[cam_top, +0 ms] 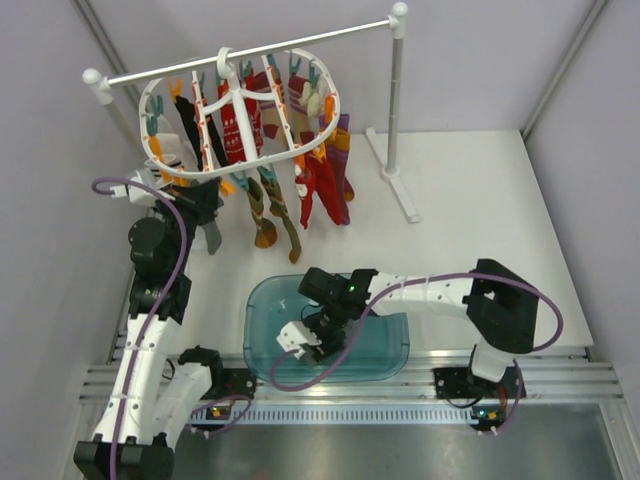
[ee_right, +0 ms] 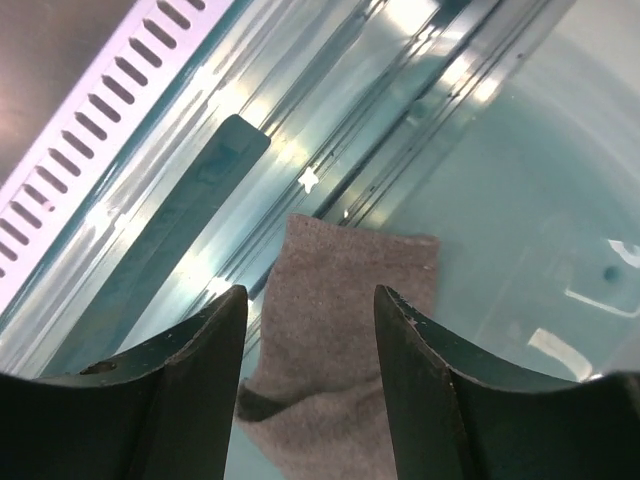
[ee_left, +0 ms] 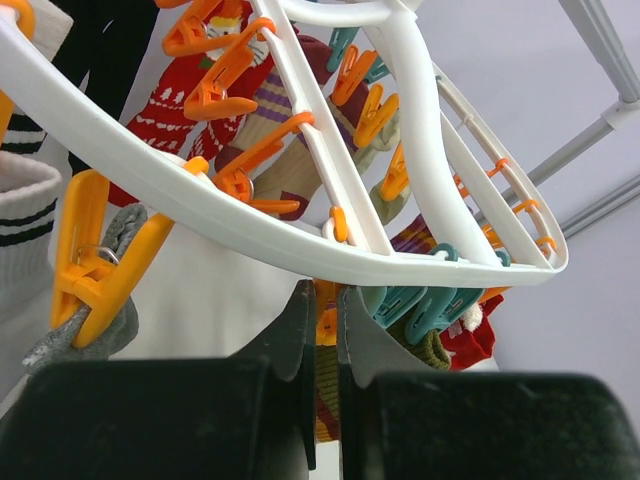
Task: Clip the socks to the hanger
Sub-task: Pick up the sock from the bin.
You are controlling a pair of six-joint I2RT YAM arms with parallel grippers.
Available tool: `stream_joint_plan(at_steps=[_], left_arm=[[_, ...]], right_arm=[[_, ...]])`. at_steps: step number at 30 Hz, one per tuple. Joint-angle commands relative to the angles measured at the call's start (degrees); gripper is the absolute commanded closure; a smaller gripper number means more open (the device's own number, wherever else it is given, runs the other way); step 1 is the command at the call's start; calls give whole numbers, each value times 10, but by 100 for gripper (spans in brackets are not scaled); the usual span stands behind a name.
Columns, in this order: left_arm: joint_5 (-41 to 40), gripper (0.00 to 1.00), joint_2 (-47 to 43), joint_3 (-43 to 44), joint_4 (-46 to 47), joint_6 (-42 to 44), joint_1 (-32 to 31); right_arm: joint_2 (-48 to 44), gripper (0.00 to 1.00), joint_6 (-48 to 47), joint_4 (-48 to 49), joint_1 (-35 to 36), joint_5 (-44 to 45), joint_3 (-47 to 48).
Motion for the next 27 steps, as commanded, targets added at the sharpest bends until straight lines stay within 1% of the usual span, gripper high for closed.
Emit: stream_joint_plan(at_steps=[1, 5, 8, 10, 13, 15, 16, 18, 20, 21, 22, 23, 24, 25, 26, 27], left_arm=[[-3, 100, -11, -5, -5, -2, 3], [-1, 100, -12, -9, -5, -4, 3], [-1, 100, -12, -9, -4, -5, 3], [-2, 100, -12, -8, -4, -5, 3], [-2, 100, -12, -8, -4, -3, 3], [-1, 100, -12, -8, -4, -2, 3], [1, 100, -12, -10, -4, -2, 3], [1, 100, -13, -11, -4, -1, 3], [2, 100, -13, -10, -6, 1, 3], [2, 100, -13, -10, -7, 2, 3], [2, 100, -13, -10, -6, 2, 3], [3, 100, -13, -10, -7, 2, 3], [5, 100, -12, -10, -7, 2, 3], [7, 100, -12, -11, -7, 1, 3], [6, 100, -12, -12, -5, -2, 3], [7, 100, -12, -13, -5, -3, 2]], right_arm=[[20, 47, -14, 16, 17, 34, 10], [44, 47, 19, 76, 24, 76, -9], [60, 48, 40, 107, 28, 111, -16], [72, 50, 44, 114, 29, 131, -17], [88, 60, 48, 114, 31, 145, -22], [88, 72, 56, 116, 33, 144, -25], [85, 85, 59, 119, 32, 142, -27], [61, 98, 85, 140, 25, 135, -29], [34, 100, 136, 155, -1, 124, -20], [4, 100, 157, 158, -15, 94, -5], [-11, 100, 202, 172, -28, 82, 3], [-26, 100, 223, 178, -55, 53, 18], [-56, 100, 245, 186, -67, 38, 22], [-72, 100, 268, 220, -80, 27, 25], [-86, 100, 316, 238, -103, 8, 26], [-117, 100, 340, 259, -112, 2, 26]])
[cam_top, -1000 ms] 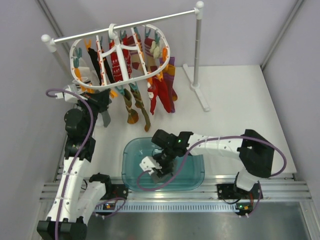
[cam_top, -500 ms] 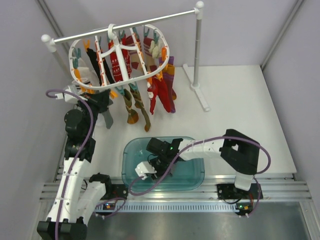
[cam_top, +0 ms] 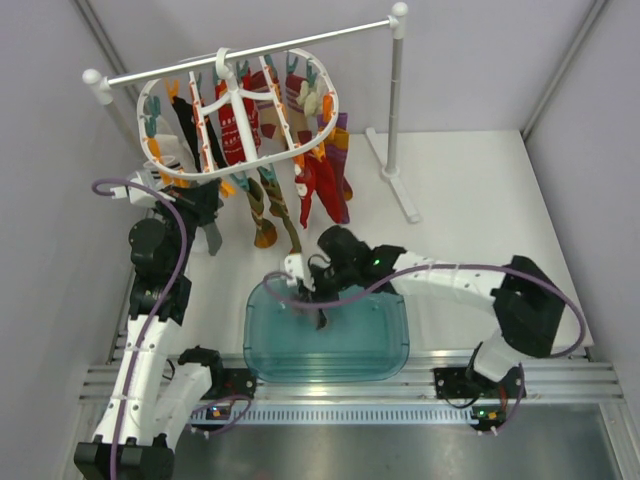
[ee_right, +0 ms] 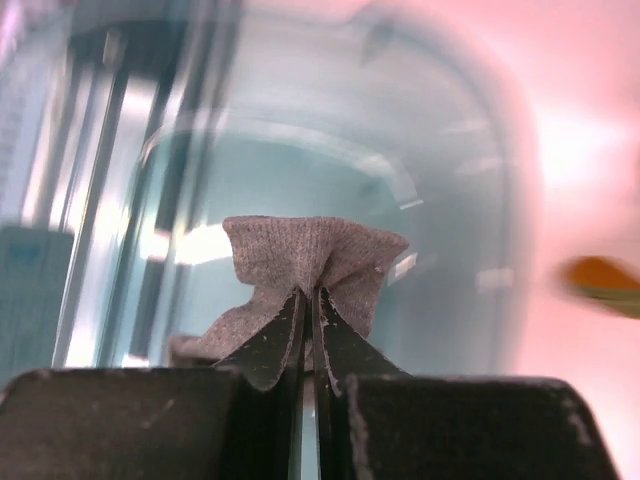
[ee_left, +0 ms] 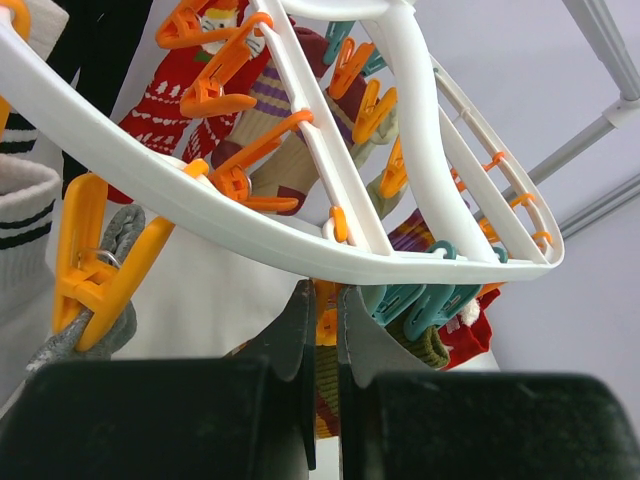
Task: Clip the socks to the hanger
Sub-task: Pick up the sock from the bin, then clamp the sock onto the hanger.
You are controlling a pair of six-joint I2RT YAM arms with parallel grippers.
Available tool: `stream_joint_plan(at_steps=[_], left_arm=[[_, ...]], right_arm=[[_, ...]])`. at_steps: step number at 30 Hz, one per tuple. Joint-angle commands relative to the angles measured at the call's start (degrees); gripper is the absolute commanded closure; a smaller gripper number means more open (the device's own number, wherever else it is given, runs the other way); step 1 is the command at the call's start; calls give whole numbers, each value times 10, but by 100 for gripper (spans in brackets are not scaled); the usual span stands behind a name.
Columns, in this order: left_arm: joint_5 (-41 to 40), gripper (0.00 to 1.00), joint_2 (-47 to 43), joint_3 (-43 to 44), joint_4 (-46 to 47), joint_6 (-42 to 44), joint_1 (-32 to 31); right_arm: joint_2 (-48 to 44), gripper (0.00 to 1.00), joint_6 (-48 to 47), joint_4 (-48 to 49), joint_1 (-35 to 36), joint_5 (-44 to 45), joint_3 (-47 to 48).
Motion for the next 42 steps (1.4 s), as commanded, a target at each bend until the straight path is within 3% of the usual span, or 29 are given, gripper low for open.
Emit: stream_joint_plan(at_steps=[1, 8, 13, 22, 30, 42], left_arm=[[7, 100, -9, -9, -4, -4, 3], [6, 100, -10, -7, -4, -9, 2], [15, 100, -10, -5, -4, -9, 3], [22, 100, -10, -3, 1, -13, 3], [31, 100, -8, -4, 8, -19, 3], [42, 100, -15, -8, 10, -10, 3]], right_arm=[[-105, 100, 143, 145, -51, -68, 39], [-208, 100, 336, 307, -117, 8, 31], [-216, 100, 320, 277, -120, 15, 56], [-86, 100, 295, 110, -91, 18, 205], [19, 100, 357, 133, -47, 16, 301], [118, 100, 375, 145, -69, 31, 377]])
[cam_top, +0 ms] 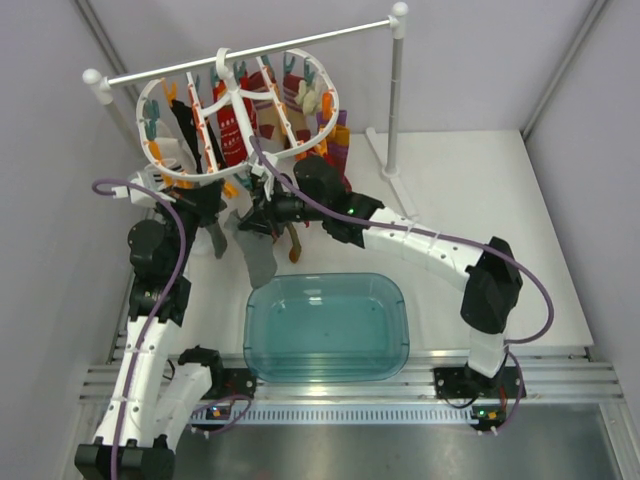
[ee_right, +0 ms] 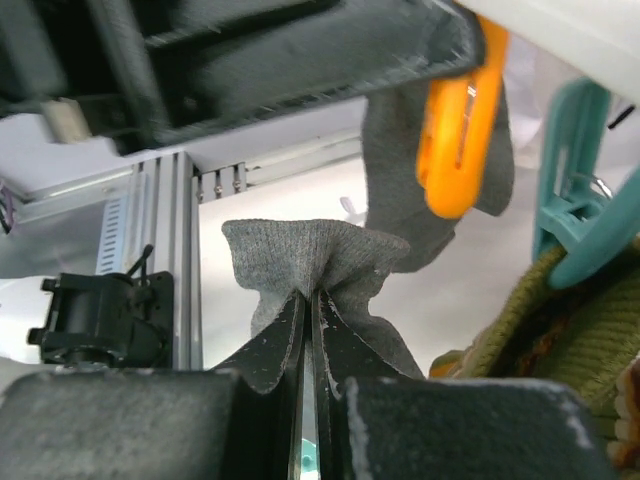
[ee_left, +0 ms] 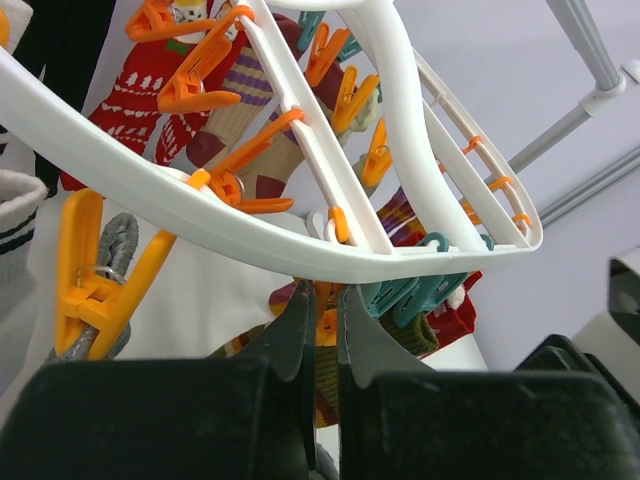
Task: Clip the socks to the hanger
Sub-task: Clamp the sock onto the hanger.
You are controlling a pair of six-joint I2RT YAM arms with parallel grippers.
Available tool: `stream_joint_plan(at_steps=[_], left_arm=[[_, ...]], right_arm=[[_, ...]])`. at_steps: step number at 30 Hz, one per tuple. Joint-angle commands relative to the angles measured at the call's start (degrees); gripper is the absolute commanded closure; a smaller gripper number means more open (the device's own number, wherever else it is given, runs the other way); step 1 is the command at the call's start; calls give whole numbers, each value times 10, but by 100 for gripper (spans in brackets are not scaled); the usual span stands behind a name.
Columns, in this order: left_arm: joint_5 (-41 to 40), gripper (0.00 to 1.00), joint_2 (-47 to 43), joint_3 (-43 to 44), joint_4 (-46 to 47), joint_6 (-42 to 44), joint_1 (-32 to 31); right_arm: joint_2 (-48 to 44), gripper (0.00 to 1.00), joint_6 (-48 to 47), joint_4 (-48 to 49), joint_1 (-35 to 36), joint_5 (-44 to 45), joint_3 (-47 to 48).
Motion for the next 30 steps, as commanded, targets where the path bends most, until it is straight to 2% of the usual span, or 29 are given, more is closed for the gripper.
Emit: stream_joint_plan(at_steps=[1, 12, 30], left_arm=[[18, 100, -11, -7, 9, 2, 2], [23, 100, -12, -12, 6, 5, 2], [41, 100, -11, -15, 9, -2, 2]], right_arm=[[14, 100, 10, 25, -15, 5, 31], [5, 100, 8, 65, -38, 11, 16], [25, 100, 16, 70, -44, 18, 54]])
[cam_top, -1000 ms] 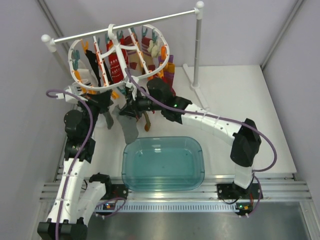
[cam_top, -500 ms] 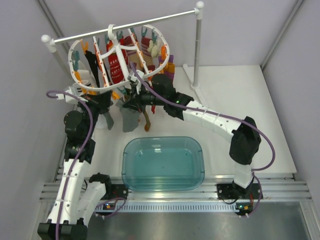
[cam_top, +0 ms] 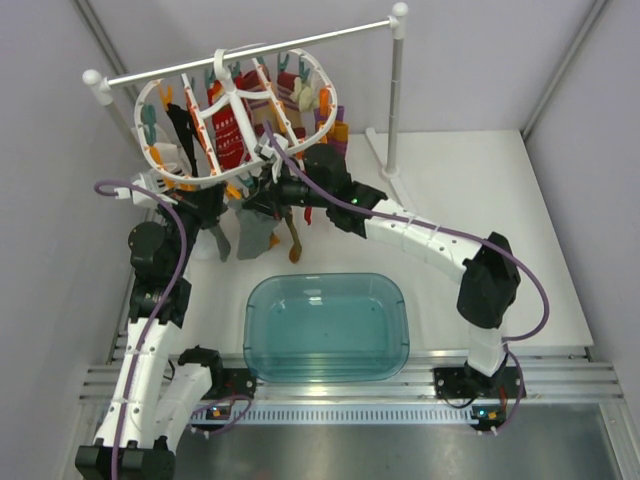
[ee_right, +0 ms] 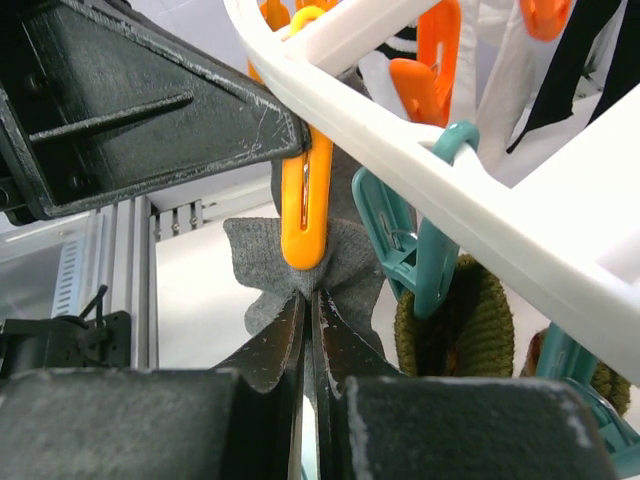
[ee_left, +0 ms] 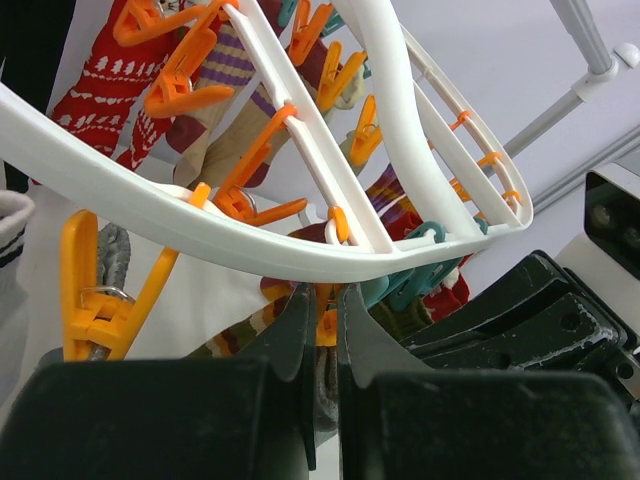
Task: Clip the socks to the hanger
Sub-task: Clamp the sock onto the hanger.
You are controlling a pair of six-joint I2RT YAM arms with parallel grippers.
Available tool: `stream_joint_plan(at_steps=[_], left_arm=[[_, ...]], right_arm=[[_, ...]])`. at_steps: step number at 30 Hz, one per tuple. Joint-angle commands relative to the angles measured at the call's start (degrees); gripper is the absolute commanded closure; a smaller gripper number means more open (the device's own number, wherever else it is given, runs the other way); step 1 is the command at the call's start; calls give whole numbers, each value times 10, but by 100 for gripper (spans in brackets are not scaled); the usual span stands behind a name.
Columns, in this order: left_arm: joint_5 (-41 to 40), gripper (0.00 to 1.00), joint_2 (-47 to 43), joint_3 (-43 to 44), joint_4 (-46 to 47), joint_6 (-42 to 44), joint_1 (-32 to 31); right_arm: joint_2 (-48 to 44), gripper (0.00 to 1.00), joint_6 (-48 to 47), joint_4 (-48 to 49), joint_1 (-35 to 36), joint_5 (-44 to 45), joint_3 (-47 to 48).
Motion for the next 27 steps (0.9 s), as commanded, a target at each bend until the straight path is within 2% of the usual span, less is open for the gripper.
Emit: stream_joint_plan(at_steps=[1, 5, 8, 16, 23, 25, 26, 27], left_arm=[[23, 100, -5, -7, 9, -3, 1], [29, 100, -5, -6, 8, -8, 1], [30, 93, -5, -5, 6, -15, 1], [30, 51, -10, -1, -6, -24, 1], [28, 36, -33, 8, -27, -17, 1], [32, 33, -42, 10, -38, -9, 1], [37, 31, -52, 11, -45, 1, 1], [40, 30, -57, 14, -54, 7, 1]], right_arm=[[2, 100, 10, 31, -7, 4, 35], [6, 100, 11, 33, -9, 4, 42], [9, 100, 14, 37, -8, 4, 49], [6, 100, 16, 38, -8, 3, 50], [-13, 100, 3, 33, -8, 9, 33], [-24, 94, -5, 28, -8, 15, 24], [-30, 84, -10, 23, -7, 16, 21], [-40, 80, -13, 17, -8, 18, 15]])
